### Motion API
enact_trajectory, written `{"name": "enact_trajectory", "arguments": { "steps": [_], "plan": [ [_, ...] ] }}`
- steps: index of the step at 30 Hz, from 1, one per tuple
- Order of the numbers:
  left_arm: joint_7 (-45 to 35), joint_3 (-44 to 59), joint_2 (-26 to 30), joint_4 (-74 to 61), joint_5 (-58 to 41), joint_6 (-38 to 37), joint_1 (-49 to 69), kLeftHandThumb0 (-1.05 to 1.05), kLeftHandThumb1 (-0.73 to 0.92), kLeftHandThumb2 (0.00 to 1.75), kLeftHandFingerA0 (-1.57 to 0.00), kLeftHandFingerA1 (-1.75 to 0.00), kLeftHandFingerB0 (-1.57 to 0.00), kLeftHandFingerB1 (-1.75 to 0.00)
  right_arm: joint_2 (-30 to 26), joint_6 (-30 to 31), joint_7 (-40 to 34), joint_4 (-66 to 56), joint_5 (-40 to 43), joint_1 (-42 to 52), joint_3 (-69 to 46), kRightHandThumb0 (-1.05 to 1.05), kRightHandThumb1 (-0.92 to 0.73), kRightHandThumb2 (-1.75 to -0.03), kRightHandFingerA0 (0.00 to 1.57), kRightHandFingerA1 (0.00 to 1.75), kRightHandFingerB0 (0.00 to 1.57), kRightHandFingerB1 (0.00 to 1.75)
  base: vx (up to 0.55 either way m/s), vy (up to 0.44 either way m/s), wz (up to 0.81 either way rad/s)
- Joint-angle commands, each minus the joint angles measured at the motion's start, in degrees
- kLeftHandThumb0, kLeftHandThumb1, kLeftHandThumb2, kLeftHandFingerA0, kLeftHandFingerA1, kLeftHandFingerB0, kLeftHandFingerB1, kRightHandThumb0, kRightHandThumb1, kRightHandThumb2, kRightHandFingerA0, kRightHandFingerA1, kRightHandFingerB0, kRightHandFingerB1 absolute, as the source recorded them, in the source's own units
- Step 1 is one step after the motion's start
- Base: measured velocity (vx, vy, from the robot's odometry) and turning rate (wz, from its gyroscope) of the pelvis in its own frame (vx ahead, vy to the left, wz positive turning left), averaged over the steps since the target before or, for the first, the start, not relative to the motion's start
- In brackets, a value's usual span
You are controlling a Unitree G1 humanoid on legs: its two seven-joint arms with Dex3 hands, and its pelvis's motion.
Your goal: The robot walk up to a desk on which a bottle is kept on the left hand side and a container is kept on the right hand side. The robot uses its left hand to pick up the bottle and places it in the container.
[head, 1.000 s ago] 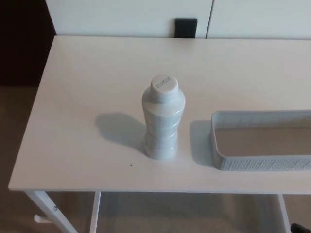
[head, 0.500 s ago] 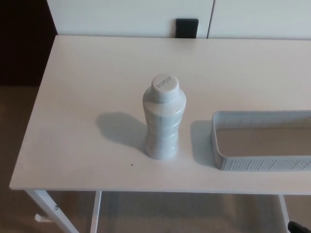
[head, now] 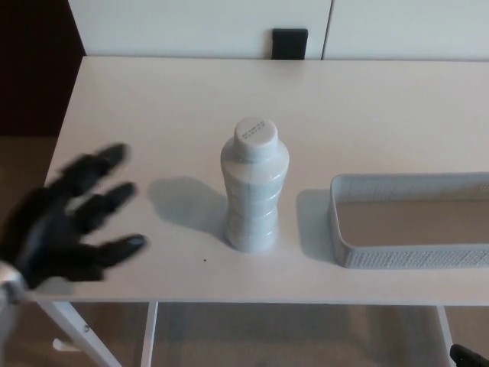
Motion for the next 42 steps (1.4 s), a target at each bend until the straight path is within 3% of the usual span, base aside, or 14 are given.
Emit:
{"name": "enact_trajectory", "arguments": {
  "steps": [1,7,11,12,16,17,23,24,27,30,31,32,40,42],
  "plan": [
    [5.39,-9.09,-1.44,-3.20,9.94,7.60,-1.73,-0.23,0.39,0.68,0.00,-0.24,0.00,-0.15,-1.35,1.24,-1.02,-1.89,-0.73,-0.13,0.62,0.63,-0.57,-1.75,0.00,0.00,0.00,0.00,0.00,0.000,0.00],
    [7.23,-10.63,-1.62,-3.18,11.50,8.68,-2.34,-0.29,0.40,0.68,-0.01,-0.25,-0.01,-0.17,-1.04,1.98,-1.10,-3.29,-0.05,0.11,0.47,0.63,-0.62,-1.75,0.00,0.00,0.00,0.00,0.00,0.000,0.00],
    [8.14,-11.70,-2.23,-2.79,12.65,8.99,-2.87,-0.26,0.46,0.55,-0.01,-0.26,0.00,-0.22,-0.54,4.24,0.07,-4.68,1.58,0.09,-0.45,0.60,-0.80,-1.75,0.00,0.00,0.00,0.00,0.00,0.000,0.00],
    [8.20,-11.86,-2.51,-2.67,12.68,9.17,-3.31,-0.29,0.40,0.68,-0.01,-0.25,-0.01,-0.18,-0.64,4.53,-0.28,-5.24,0.79,0.03,0.26,0.62,-0.70,-1.75,0.00,0.00,0.00,0.00,0.00,0.000,0.00],
    [8.36,-12.19,-3.90,-2.45,12.49,9.96,-4.92,-0.30,0.40,0.68,0.00,-0.24,0.00,-0.16,-0.77,6.19,-0.93,-7.63,-0.53,-0.09,1.97,0.63,-0.64,-1.75,0.00,0.00,0.00,0.00,0.00,0.000,0.00],
    [8.68,-12.39,-4.30,-2.42,12.75,10.29,-5.45,-0.32,0.41,0.68,0.00,-0.22,0.00,-0.13,-1.00,6.13,-1.11,-7.93,-1.25,-0.14,2.69,0.63,-0.55,-1.75,0.00,0.00,0.00,0.00,0.00,0.000,0.00],
    [10.89,-11.53,-7.66,-1.16,12.56,13.28,-9.47,-0.38,0.42,0.70,0.00,-0.20,0.00,-0.14,-0.92,7.42,-0.39,-10.53,-0.62,-0.09,3.38,0.72,-0.51,-1.75,0.00,0.00,0.00,0.00,0.00,0.000,0.00],
    [11.50,-11.58,-8.12,-0.89,12.96,13.61,-10.15,-0.42,0.32,0.70,0.00,-0.25,0.00,-0.18,-0.86,7.55,-0.68,-10.95,-0.75,0.00,3.48,0.72,-0.53,-1.75,0.00,0.00,0.00,0.00,0.00,0.000,0.00],
    [12.17,-12.01,-8.96,0.06,14.36,14.24,-12.45,-0.62,0.39,0.71,0.00,-0.05,0.00,0.00,-0.86,8.10,-1.64,-12.27,-1.73,0.02,4.36,0.69,-0.52,-1.75,0.00,0.00,0.00,0.00,0.00,0.000,0.00],
    [12.30,-13.64,-9.77,0.58,16.17,15.06,-14.88,-0.67,0.39,0.73,0.00,0.00,0.00,0.00,-0.79,8.95,-2.58,-12.49,-1.95,-0.54,4.65,0.66,-0.49,-1.75,0.00,0.00,0.00,0.00,0.00,0.000,0.00],
    [12.46,-14.98,-9.95,0.38,17.44,14.77,-15.26,-0.73,0.46,0.55,0.00,0.00,0.00,0.00,-0.65,9.14,-2.65,-12.63,-1.72,-0.60,4.52,0.66,-0.58,-1.75,0.00,0.00,0.00,0.00,0.00,0.000,0.00],
    [12.55,-16.79,-10.12,0.23,18.95,13.95,-15.58,-0.75,0.46,0.55,0.00,0.00,0.00,0.00,-0.41,9.50,-2.84,-13.12,-1.42,-0.50,4.35,0.65,-0.58,-1.75,0.00,0.00,0.00,0.00,0.00,0.000,0.00],
    [12.28,-19.71,-12.44,-0.06,19.38,18.02,-17.51,-0.71,0.45,0.55,0.00,0.00,0.00,0.00,-0.13,10.62,-2.67,-14.71,-0.84,-0.30,3.81,0.68,-0.56,-1.75,0.00,0.00,0.00,0.00,0.00,0.000,0.00],
    [12.96,-20.66,-12.81,-0.22,20.49,18.23,-18.03,-0.74,0.47,0.55,0.00,0.00,0.00,0.00,-0.50,10.95,-3.13,-15.50,-2.22,-0.31,4.89,0.66,-0.44,-1.75,0.00,0.00,0.00,0.00,0.00,0.000,0.00]
  ]
}}
